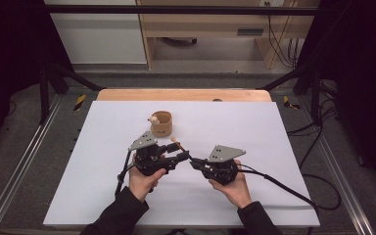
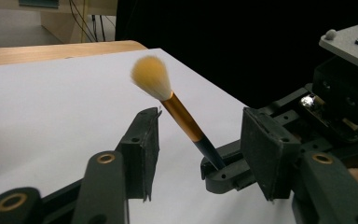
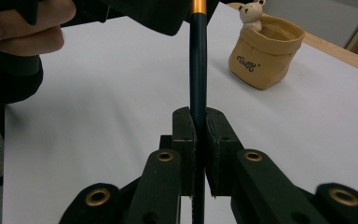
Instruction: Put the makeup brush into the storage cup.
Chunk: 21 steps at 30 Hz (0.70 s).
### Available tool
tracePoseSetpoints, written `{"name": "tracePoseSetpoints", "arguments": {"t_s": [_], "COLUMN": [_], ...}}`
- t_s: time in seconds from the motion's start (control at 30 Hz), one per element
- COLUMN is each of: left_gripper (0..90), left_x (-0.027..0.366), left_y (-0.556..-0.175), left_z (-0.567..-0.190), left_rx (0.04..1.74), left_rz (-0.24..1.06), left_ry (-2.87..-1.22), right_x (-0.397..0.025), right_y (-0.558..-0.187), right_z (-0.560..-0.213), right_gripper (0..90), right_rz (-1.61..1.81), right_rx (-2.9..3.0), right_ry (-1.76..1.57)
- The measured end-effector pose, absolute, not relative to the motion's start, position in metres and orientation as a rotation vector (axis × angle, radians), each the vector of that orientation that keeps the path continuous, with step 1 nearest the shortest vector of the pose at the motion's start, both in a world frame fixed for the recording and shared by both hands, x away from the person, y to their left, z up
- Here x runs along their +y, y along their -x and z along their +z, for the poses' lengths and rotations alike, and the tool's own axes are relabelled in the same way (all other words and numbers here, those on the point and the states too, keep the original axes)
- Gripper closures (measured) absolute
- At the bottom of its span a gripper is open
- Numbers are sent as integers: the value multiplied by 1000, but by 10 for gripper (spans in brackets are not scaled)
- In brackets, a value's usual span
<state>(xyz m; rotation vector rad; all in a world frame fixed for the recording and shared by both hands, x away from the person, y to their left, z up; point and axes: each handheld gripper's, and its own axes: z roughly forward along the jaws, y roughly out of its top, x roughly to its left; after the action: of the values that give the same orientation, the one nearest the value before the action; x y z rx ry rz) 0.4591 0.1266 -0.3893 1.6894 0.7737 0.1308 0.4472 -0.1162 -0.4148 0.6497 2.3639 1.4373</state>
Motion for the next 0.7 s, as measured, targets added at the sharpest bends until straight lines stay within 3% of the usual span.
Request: {"name": "tracePoseSetpoints", "arguments": {"t_s": [0.7], "left_gripper": [737], "left_x": [127], "left_y": [-459], "left_z": [-393], "left_rx": [798], "left_rz": [98], "left_ry": [-1653], "right_x": [-112], "right_y": [-446], "right_z": [-415], "right_gripper": [838], "right_rz": [1452], "right_rx": [2358], "right_ry": [-626]}}
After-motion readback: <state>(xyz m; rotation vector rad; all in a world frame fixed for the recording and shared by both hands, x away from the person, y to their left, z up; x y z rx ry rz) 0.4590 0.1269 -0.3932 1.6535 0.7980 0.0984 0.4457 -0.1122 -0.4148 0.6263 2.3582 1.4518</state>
